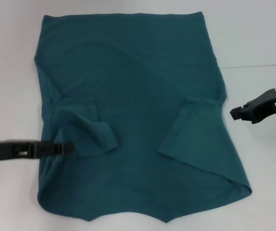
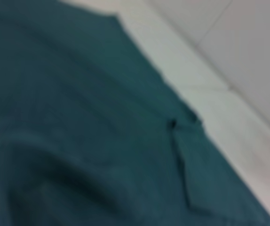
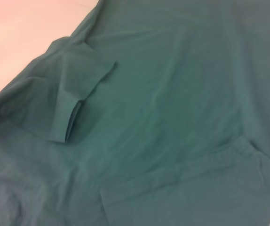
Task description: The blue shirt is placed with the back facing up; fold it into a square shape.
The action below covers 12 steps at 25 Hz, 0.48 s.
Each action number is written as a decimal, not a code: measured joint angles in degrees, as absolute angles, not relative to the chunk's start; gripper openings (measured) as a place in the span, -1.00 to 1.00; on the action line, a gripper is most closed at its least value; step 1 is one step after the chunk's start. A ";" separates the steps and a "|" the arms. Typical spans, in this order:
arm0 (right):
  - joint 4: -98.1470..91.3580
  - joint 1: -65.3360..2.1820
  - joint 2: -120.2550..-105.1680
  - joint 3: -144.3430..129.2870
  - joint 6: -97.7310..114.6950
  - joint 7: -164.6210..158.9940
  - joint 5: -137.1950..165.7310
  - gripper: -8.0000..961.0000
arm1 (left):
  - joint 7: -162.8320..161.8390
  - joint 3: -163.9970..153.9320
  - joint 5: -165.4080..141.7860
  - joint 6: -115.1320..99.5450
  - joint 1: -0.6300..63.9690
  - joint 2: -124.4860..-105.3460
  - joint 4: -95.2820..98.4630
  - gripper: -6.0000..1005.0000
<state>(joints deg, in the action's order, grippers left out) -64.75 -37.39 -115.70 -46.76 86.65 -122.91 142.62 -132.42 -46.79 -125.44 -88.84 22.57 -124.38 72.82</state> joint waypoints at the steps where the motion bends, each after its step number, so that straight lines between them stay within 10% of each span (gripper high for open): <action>1: -64.94 -37.62 -115.57 -46.87 86.78 -123.39 142.67 -0.97 | -134.51 -47.05 -127.10 -89.54 22.61 -124.35 73.51 0.60; 12: -64.99 -39.88 -115.66 -47.82 85.86 -124.66 144.61 -0.92 | -144.30 -55.91 -140.02 -88.70 24.28 -124.54 75.61 0.60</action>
